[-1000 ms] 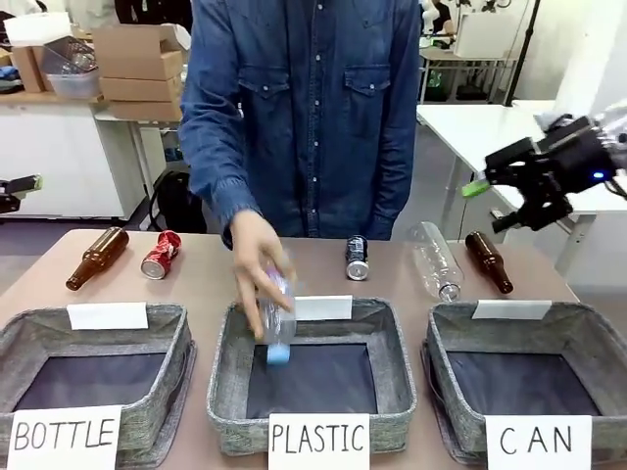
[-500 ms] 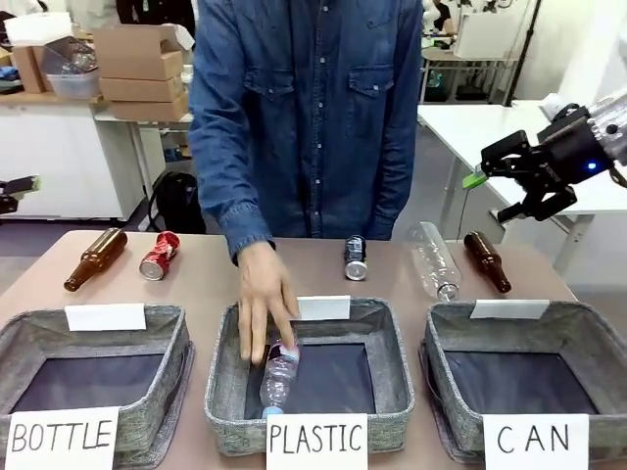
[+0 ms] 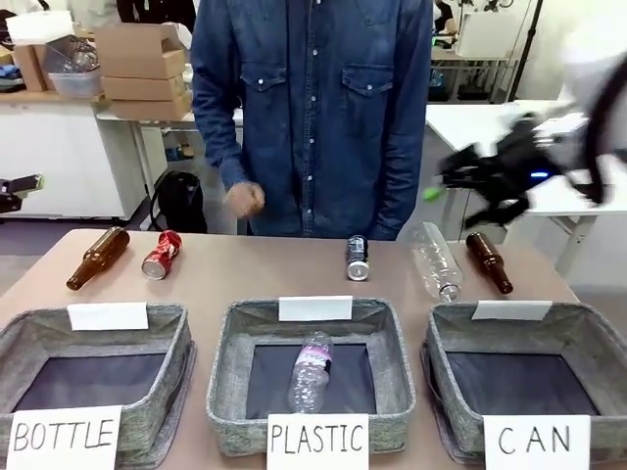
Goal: Sort the can waste into the basket.
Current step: Pick up the can waste from the table and place it in the right Fabric basket.
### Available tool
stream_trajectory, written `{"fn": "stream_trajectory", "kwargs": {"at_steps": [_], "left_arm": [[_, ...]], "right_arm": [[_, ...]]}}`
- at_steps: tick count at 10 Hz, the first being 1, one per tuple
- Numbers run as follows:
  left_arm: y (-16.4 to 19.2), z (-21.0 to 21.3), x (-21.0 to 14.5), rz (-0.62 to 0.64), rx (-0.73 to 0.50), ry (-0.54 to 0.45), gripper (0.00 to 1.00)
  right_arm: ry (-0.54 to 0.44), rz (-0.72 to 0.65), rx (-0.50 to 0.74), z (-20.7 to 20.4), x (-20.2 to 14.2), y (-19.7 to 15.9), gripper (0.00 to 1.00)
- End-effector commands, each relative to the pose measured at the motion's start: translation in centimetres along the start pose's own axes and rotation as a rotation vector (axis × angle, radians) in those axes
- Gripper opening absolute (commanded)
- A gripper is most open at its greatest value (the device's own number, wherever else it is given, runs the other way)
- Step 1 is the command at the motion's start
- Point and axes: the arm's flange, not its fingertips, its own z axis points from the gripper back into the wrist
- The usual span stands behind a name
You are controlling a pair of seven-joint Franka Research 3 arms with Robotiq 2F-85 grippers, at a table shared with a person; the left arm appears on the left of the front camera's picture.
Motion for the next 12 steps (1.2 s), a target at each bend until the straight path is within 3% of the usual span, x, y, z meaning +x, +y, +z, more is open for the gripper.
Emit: {"fn": "stream_trajectory", "kwargs": {"at_steps": [1, 3, 5, 8, 10, 12], "left_arm": [[-0.2, -0.1, 0.1, -0.026, -0.023, -0.014, 1.00], [-0.2, -0.1, 0.1, -0.026, -0.023, -0.014, 1.00], [-0.2, -0.1, 0.1, -0.026, -0.023, -0.014, 1.00], [-0.2, -0.1, 0.1, -0.026, -0.023, -0.014, 1.00], [-0.2, -0.1, 0.1, -0.026, -0.023, -0.014, 1.00], [-0.2, -0.1, 0.1, -0.026, -0.023, -0.014, 1.00]], "right_arm": [[0.096, 0.015, -0.111, -6.8, 5.2, 5.1, 1.00], [0.157, -0.008, -0.268, -13.4, 7.3, 8.4, 1.00], [0.114, -0.045, -0.420, -18.9, 8.7, 9.7, 1.00], [0.103, -0.003, -0.550, -25.5, 11.5, 8.2, 1.00], [0.145, 0.003, -0.608, -29.2, 13.8, 5.8, 1.00], [0.180, 0.035, -0.585, -30.8, 14.3, 4.6, 1.00]]}}
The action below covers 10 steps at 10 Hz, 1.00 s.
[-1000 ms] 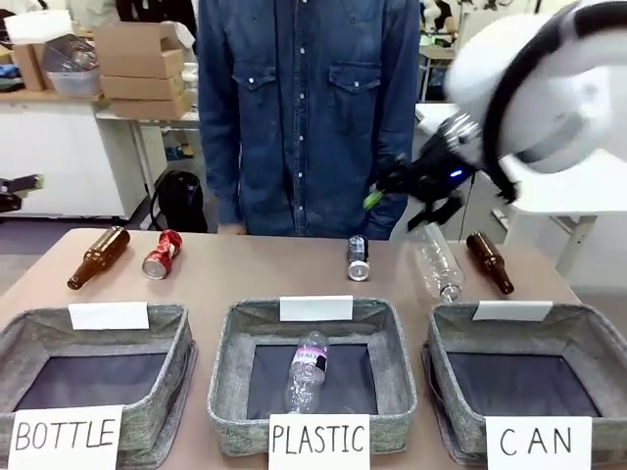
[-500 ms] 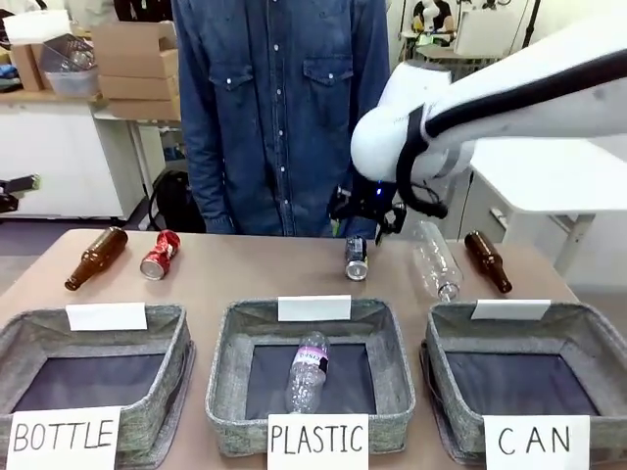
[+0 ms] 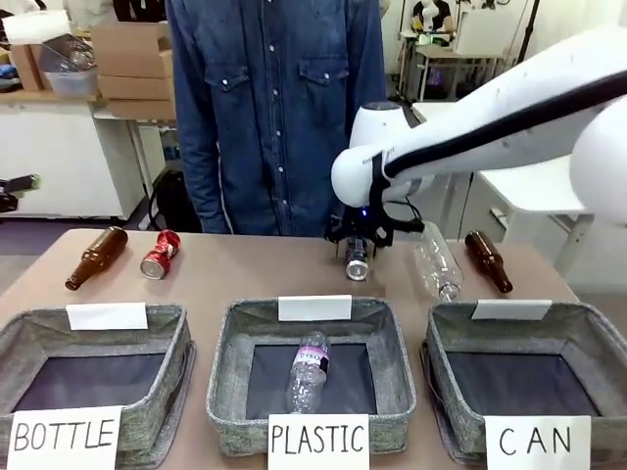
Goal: Sort the can waste into the basket.
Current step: Pick up the can waste from the table and place it in the right Fabric basket.
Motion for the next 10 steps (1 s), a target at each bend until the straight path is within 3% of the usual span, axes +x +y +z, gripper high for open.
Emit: {"fn": "stream_trajectory", "kwargs": {"at_steps": [1, 4, 5, 6, 7, 8, 9, 10], "left_arm": [[-0.3, -0.1, 0.1, -0.025, -0.022, -0.014, 1.00], [-0.3, -0.1, 0.1, -0.025, -0.022, -0.014, 1.00], [-0.3, -0.1, 0.1, -0.025, -0.022, -0.014, 1.00], [-0.3, -0.1, 0.1, -0.025, -0.022, -0.014, 1.00], [-0.3, -0.1, 0.1, -0.025, -0.022, -0.014, 1.00], [-0.3, -0.1, 0.1, -0.025, -0.022, -0.014, 1.00], [-0.3, -0.1, 0.1, -0.025, -0.022, -0.014, 1.00], [-0.3, -0.1, 0.1, -0.025, -0.022, -0.014, 1.00]], "right_arm": [[0.014, 0.027, -0.013, 0.2, 1.0, 1.0, 1.00], [0.023, 0.032, -0.046, 0.7, 0.8, 0.4, 1.00], [0.035, 0.058, -0.071, 1.0, 0.8, 0.1, 0.40], [0.045, 0.068, -0.075, 1.2, 0.7, -0.1, 0.40], [0.061, 0.077, -0.077, 1.1, 0.6, -0.3, 0.00], [0.075, 0.090, -0.087, 0.8, 0.4, -0.4, 0.35], [0.085, 0.090, -0.094, 0.5, 0.3, -0.5, 0.00], [0.093, 0.088, -0.098, 0.3, 0.2, -0.7, 0.00]]}}
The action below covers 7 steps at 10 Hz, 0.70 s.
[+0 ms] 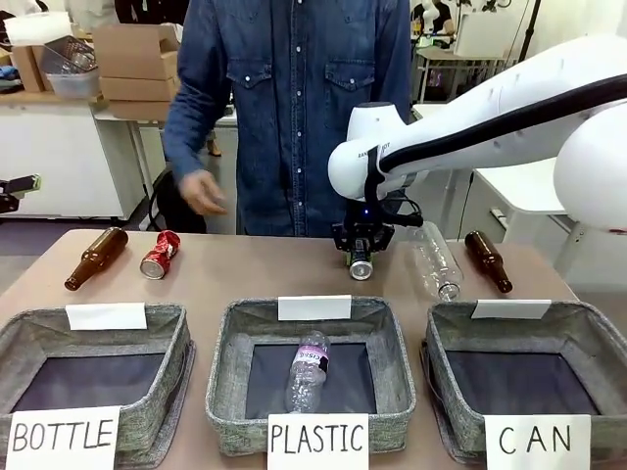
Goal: Sort the can waste into the basket.
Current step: Pick up the can waste from the table and place it in the right Fabric basket.
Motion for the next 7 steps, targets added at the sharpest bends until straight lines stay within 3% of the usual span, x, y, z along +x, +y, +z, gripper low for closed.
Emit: {"fn": "stream_trajectory", "kwargs": {"at_steps": [1, 5, 7], "left_arm": [[-0.2, -0.1, 0.1, -0.025, -0.022, -0.014, 1.00], [-0.2, -0.1, 0.1, -0.025, -0.022, -0.014, 1.00], [-0.2, -0.1, 0.1, -0.025, -0.022, -0.014, 1.00]], "right_arm": [[0.004, 0.013, -0.026, 0.1, 0.0, -0.6, 0.00], [0.063, 0.063, 0.063, 2.8, -1.0, -2.3, 0.00], [0.151, 0.233, 0.192, 10.9, -5.5, -6.4, 0.00]]}}
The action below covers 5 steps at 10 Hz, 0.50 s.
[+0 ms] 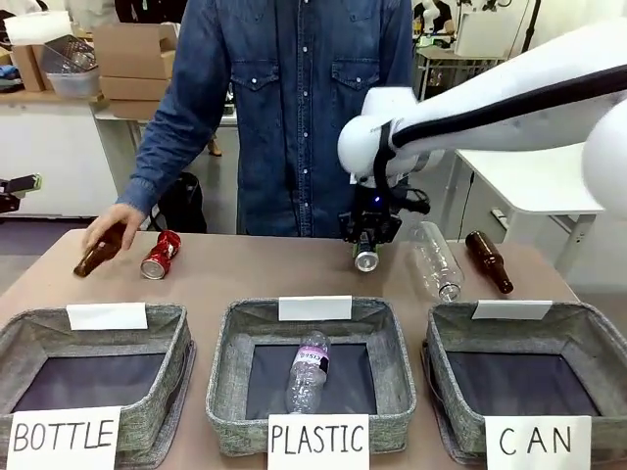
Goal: Sort the can waste into the basket.
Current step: Pick up the can waste from the table and place it in the right Fabric basket.
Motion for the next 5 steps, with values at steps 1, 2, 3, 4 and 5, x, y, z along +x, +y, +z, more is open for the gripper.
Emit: {"fn": "stream_trajectory", "kwargs": {"at_steps": [1, 2, 3, 4, 5], "left_arm": [[-0.2, -0.2, 0.1, -0.024, -0.022, -0.013, 1.00], [-0.2, -0.2, 0.1, -0.024, -0.022, -0.013, 1.00], [-0.2, -0.2, 0.1, -0.024, -0.022, -0.013, 1.00], [-0.2, -0.2, 0.1, -0.024, -0.022, -0.013, 1.00], [-0.2, -0.2, 0.1, -0.024, -0.022, -0.013, 1.00]], "right_arm": [[0.134, 0.171, 0.078, 9.2, -9.3, -5.1, 0.00], [0.183, 0.272, 0.091, 12.2, -13.5, -7.5, 0.00], [0.203, 0.396, 0.084, 13.7, -17.3, -9.7, 0.00], [0.251, 0.571, 0.041, 14.1, -20.7, -12.0, 0.00], [0.290, 0.753, 0.016, 13.8, -23.7, -14.8, 0.00]]}}
